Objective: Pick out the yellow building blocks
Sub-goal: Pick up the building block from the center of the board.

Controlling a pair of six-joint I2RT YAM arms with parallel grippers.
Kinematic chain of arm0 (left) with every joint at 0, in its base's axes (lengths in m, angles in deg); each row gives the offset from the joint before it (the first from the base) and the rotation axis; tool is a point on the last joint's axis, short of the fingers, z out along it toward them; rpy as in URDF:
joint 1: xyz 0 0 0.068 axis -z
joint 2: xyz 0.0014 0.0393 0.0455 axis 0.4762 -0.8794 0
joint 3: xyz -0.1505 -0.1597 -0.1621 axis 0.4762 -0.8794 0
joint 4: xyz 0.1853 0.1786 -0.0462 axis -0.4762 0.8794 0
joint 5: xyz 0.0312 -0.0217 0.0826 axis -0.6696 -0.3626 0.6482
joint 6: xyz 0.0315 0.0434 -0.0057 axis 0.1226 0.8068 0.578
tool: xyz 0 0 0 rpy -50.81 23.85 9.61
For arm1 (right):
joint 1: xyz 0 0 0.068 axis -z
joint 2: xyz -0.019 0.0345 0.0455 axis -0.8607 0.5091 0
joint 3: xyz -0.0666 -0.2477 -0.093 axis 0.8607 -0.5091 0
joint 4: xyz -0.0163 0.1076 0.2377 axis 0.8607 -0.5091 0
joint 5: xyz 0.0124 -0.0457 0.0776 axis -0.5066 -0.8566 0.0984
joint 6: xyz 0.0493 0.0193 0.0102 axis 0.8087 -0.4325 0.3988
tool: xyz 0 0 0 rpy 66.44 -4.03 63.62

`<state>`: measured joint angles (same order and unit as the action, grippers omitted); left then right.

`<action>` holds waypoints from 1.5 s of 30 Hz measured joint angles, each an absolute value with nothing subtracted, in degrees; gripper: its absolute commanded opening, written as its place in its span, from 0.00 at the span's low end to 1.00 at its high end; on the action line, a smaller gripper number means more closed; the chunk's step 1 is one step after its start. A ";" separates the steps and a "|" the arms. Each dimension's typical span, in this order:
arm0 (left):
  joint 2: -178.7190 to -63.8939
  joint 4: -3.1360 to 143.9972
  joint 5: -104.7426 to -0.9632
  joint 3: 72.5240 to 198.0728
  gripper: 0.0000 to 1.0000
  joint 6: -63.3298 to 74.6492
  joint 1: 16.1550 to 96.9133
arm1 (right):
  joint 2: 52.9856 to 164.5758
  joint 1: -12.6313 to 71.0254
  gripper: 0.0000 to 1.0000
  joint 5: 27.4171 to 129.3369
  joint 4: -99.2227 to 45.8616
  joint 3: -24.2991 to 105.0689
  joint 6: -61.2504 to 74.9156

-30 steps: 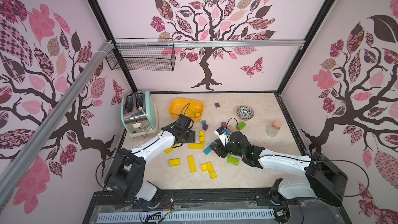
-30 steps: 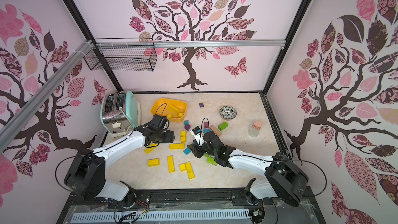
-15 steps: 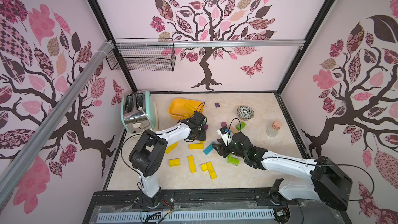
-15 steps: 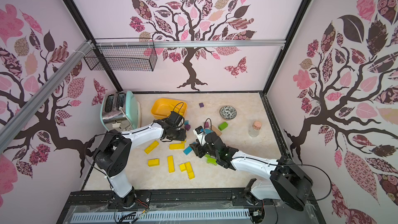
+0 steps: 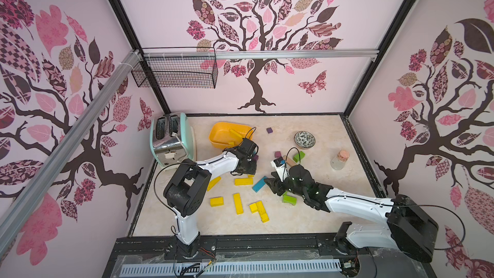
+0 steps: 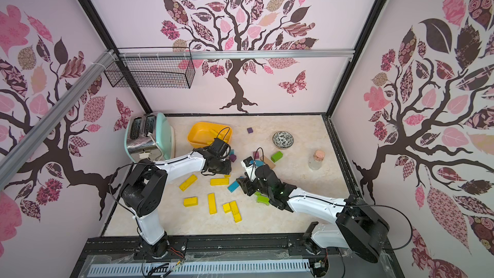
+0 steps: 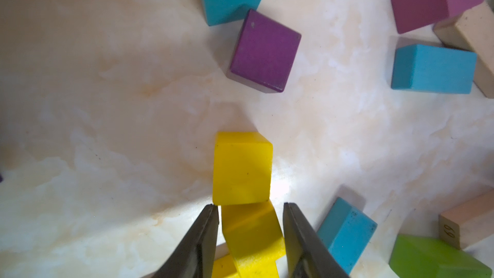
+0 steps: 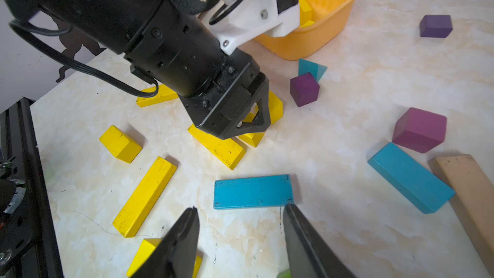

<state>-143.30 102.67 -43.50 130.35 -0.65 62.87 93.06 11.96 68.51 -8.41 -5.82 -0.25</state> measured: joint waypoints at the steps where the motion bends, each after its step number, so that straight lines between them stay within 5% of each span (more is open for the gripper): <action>1: -143.30 102.67 -43.50 130.35 0.45 -0.61 62.87 | 93.17 11.96 0.56 68.40 -8.41 -5.91 -0.25; 31: -144.20 103.58 -42.84 130.03 0.46 0.18 62.87 | 93.72 11.96 0.58 67.44 -6.40 -7.81 -0.42; 45: -144.13 103.58 -42.84 129.57 0.32 0.25 62.87 | 93.19 11.96 0.58 67.39 -6.40 -7.81 -0.57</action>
